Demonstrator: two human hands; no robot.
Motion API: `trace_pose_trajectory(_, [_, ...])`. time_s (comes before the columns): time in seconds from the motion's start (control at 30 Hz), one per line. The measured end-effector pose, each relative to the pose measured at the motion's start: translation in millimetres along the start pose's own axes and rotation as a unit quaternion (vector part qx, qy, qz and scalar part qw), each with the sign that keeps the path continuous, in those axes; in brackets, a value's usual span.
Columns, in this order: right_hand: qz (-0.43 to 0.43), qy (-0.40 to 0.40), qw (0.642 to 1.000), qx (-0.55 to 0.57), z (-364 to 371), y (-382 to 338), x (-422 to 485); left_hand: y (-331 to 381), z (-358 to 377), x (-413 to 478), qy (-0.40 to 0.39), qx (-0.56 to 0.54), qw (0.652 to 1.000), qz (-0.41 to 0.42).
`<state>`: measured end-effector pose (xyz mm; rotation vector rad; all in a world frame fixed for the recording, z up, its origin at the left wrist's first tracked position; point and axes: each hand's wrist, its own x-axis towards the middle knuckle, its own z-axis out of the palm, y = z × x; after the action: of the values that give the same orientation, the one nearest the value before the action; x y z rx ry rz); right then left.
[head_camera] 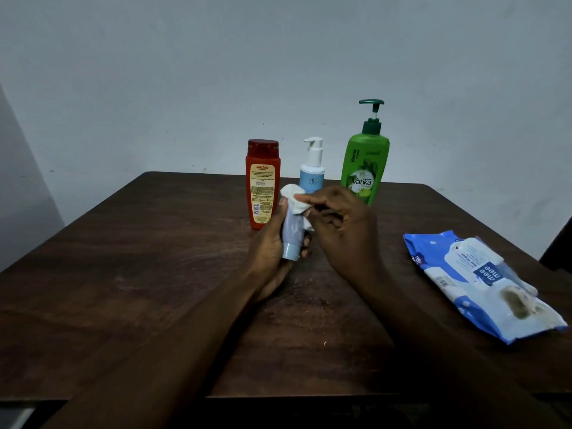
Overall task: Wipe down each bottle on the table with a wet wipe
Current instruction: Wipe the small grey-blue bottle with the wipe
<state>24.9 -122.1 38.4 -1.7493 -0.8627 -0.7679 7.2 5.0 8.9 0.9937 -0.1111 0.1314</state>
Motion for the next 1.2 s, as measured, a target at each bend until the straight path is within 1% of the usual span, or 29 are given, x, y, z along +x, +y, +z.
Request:
trace_pose_trajectory(0.1, [-0.053,-0.035,0.997,-0.035,4.0,-4.4,-3.9,2.4,-1.0,0.3,0.037,-0.079,0.996,-0.007])
trace_pose_trajectory(0.23, [-0.093,-0.059,0.993,-0.046,6.8,-10.1,-9.0,10.9,-0.9,-3.7,0.049,-0.160,0.985,-0.049])
trace_pose_trajectory(0.33, [-0.102,-0.076,0.991,-0.031,8.0,-12.9,-12.5,15.8,-0.8,-6.6,0.021,-0.201,0.976,-0.082])
trace_pose_trajectory(0.47, [-0.104,-0.092,0.990,-0.017,7.6,-13.0,-14.3,15.7,-4.7,-3.8,-0.018,-0.216,0.973,-0.085])
trace_pose_trajectory(0.6, [-0.107,-0.103,0.989,-0.001,6.5,-13.3,-16.4,15.3,-10.0,-1.5,-0.030,-0.242,0.966,-0.082])
trace_pose_trajectory(0.67, [-0.100,-0.097,0.990,0.009,7.5,-11.4,-17.0,19.7,-7.6,-3.2,-0.020,-0.246,0.967,-0.069])
trace_pose_trajectory(0.83, [-0.069,-0.076,0.995,0.011,8.6,-8.9,-16.5,24.5,-0.8,-6.0,-0.018,-0.230,0.969,-0.084])
trace_pose_trajectory(0.9, [-0.057,-0.056,0.997,0.010,9.0,-7.0,-14.7,22.9,-0.4,-5.2,-0.017,-0.216,0.973,-0.073])
trace_pose_trajectory(1.03, [-0.027,-0.011,1.000,-0.003,8.0,-2.8,-6.7,23.4,0.5,-5.9,-0.039,-0.189,0.979,-0.059])
trace_pose_trajectory(1.13, [0.010,-0.006,1.000,0.014,8.1,-1.7,3.2,25.0,-1.0,-3.6,-0.017,-0.167,0.985,-0.042])
trace_pose_trajectory(1.2, [0.017,-0.006,1.000,0.016,8.9,-2.2,11.5,23.8,-3.1,-0.8,-0.004,-0.167,0.985,-0.032])
